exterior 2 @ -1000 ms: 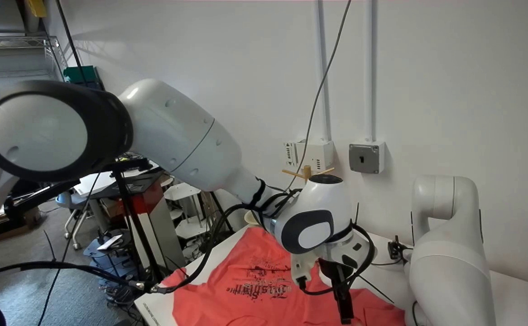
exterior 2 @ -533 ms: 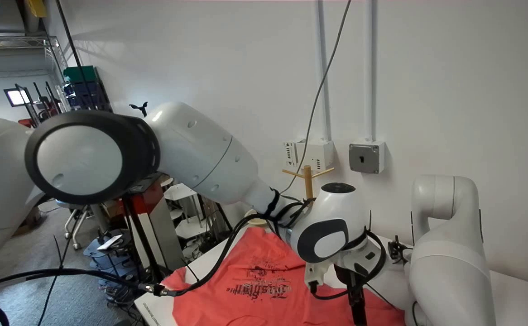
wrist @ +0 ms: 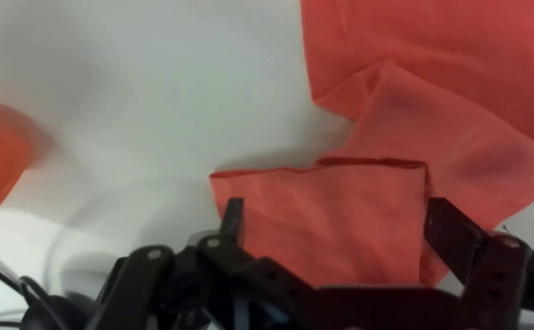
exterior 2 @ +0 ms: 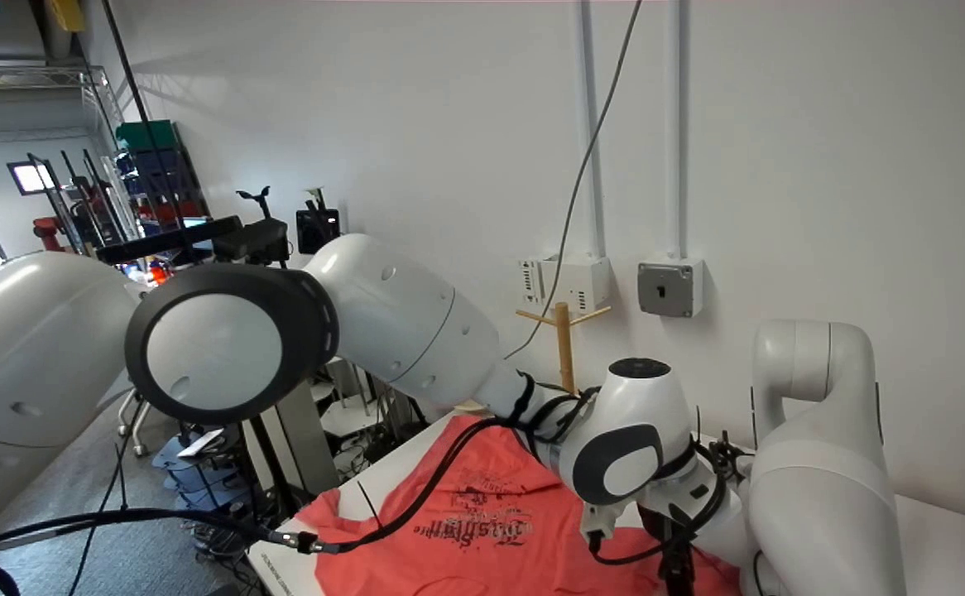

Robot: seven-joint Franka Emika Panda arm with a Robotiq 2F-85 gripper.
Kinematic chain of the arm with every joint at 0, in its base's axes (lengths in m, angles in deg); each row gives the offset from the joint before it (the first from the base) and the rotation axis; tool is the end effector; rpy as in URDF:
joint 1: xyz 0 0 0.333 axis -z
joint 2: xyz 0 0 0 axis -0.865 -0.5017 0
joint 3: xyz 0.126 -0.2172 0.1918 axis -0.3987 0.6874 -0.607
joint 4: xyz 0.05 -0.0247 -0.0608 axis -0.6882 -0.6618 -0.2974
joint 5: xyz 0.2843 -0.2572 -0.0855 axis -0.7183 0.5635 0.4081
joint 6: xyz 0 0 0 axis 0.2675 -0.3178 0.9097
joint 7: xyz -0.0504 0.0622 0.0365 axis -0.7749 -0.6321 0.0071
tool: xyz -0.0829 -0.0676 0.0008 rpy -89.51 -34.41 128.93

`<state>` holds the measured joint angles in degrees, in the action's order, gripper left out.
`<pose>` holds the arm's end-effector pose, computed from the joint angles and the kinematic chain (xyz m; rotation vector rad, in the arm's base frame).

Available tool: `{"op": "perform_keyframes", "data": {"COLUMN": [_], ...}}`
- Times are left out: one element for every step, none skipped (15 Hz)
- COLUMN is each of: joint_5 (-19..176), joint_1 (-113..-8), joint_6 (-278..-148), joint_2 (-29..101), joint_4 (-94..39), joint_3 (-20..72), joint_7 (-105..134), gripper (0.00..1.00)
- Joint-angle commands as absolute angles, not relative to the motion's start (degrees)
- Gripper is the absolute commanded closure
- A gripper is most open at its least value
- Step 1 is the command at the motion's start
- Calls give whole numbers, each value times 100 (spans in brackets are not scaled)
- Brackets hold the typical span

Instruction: Position the sweater's sleeves on its chest

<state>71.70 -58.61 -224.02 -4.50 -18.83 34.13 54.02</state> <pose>0.7038 -0.1410 0.1025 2.6969 -1.4011 0.2117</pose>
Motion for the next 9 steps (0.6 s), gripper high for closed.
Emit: {"op": "perform_keyframes", "data": {"joint_5": [7107,7109,7108,7109,7109,7105,7102,7096,7096], "joint_1": [-5884,-5875,-5868,-5865,-5863,-5857,-5856,-5851,-5849], "joint_6": [-22311,-22297,-22281,-22268,-22259,-22250,-22246,-22240,-22240], "joint_2": [-888,-941,-986,-1030,-1065,-1095,-1118,-1138,-1155], "joint_4": [-1266,-1197,-1135,-1085,-1043,-1007,-987,-959,-933], "joint_3": [3584,3593,3597,3603,3603,3593,3588,3580,3578], "joint_7": [5642,5673,5699,5730,5750,5762,5780,5793,5810], "gripper": [5,6,8,8,14,15,27,41,49]}}
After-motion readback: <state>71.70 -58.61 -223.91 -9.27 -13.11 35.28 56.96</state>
